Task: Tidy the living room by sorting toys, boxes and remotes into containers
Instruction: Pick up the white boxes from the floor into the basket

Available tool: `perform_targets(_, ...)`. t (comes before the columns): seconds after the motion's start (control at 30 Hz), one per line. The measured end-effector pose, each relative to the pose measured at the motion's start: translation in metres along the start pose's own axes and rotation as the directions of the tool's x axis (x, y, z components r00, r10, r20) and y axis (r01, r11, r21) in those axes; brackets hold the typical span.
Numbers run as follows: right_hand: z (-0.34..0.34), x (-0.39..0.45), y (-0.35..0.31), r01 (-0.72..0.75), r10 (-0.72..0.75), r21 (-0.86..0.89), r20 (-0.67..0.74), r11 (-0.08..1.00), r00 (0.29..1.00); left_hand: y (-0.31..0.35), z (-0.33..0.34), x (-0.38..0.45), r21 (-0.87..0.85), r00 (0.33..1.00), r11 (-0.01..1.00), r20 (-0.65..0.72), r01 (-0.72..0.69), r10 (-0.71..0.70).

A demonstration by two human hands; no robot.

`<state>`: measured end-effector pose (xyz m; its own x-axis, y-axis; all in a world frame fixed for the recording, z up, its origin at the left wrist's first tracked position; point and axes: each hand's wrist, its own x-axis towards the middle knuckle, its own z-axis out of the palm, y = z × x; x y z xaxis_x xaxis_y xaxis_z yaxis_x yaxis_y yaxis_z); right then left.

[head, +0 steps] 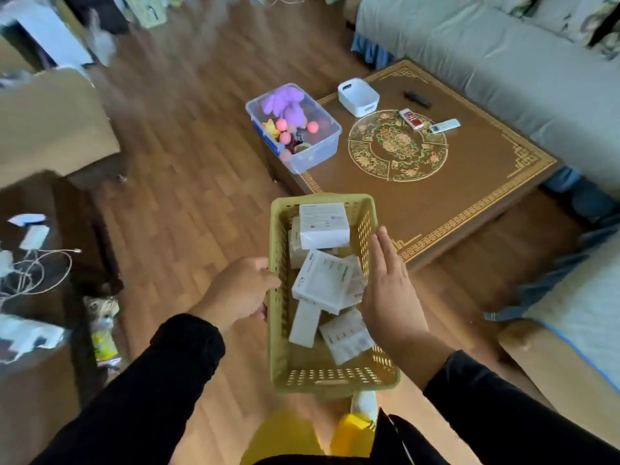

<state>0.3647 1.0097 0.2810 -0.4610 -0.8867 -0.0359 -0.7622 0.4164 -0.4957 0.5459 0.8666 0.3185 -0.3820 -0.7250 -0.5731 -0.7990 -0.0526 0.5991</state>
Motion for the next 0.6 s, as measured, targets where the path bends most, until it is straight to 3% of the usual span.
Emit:
perform_targets(0.27, 0.048, 0.093, -0.063, 0.058, -0.077, 0.162, 0.116, 0.985, 0.990, -0.018, -0.079, 0.040, -0.095, 0.981, 0.988, -0.140, 0.123, -0.136)
perform_targets(0.47, 0.074, 0.164, -0.120, -0.016, -0.002, 0.374, 0.050, 0.927, 0.999, -0.028, -0.154, 0.095, -0.113, 0.975, 0.988, -0.183, 0.104, -0.124)
perform_targets(0.6, 0.086, 0.201, -0.148, -0.071, 0.043, 0.417, 0.077, 0.906, 0.996, -0.033, -0.194, 0.129, -0.099, 0.976, 0.987, -0.164, 0.128, -0.143)
